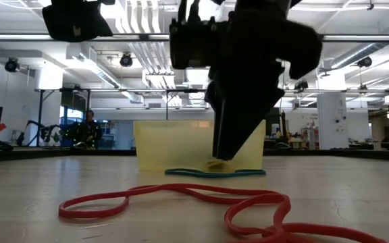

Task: Pick and place rubber bands into bin
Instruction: Put the blue rubber band into the yellow bin

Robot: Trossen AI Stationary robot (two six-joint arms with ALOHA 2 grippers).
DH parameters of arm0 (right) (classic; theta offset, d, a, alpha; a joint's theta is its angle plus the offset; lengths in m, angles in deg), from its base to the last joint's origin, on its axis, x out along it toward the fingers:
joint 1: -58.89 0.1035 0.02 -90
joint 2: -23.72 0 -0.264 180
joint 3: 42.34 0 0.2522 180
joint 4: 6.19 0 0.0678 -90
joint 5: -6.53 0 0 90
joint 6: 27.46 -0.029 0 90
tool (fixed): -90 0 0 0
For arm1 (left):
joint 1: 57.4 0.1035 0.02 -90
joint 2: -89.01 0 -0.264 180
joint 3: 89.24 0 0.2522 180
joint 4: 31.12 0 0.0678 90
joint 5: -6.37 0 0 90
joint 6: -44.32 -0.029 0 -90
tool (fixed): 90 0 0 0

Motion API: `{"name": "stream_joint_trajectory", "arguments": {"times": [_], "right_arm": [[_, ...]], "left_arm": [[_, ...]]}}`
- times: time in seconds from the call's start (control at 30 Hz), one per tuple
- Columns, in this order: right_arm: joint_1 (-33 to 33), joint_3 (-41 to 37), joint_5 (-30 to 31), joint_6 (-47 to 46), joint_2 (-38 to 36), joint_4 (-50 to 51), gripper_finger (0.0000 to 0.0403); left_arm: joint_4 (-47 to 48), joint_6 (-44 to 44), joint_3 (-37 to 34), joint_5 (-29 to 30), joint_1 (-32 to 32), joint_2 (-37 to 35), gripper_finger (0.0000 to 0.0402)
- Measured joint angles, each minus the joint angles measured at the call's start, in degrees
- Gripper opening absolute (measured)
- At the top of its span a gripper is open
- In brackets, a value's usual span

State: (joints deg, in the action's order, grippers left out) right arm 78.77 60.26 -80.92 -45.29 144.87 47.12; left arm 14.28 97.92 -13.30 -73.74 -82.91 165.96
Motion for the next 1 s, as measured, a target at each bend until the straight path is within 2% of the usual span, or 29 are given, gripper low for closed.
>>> {"name": "stream_joint_trajectory", "arguments": {"times": [0.43, 0.77, 0.87, 1.0], "right_arm": [[0.0, 0.1, 2.9, -8.8, 2.8, -1.0, 0.0121], [-0.5, -0.2, 5.5, -10.0, 2.5, -0.5, 0.0098], [-0.5, -0.6, 8.4, -10.9, 2.7, -0.5, 0.0087], [-0.5, -1.1, 9.0, -11.2, 2.7, -0.8, 0.0068]], "left_arm": [[0.2, 0.0, 0.0, -0.2, 0.0, 0.0, 0.0178], [0.2, -0.3, 0.0, -0.4, 0.0, 0.0, 0.0178], [0.2, -0.3, 0.0, -0.4, 0.0, 0.0, 0.0178], [0.2, -0.3, 0.0, -0.5, 0.0, 0.0, 0.0178]]}}
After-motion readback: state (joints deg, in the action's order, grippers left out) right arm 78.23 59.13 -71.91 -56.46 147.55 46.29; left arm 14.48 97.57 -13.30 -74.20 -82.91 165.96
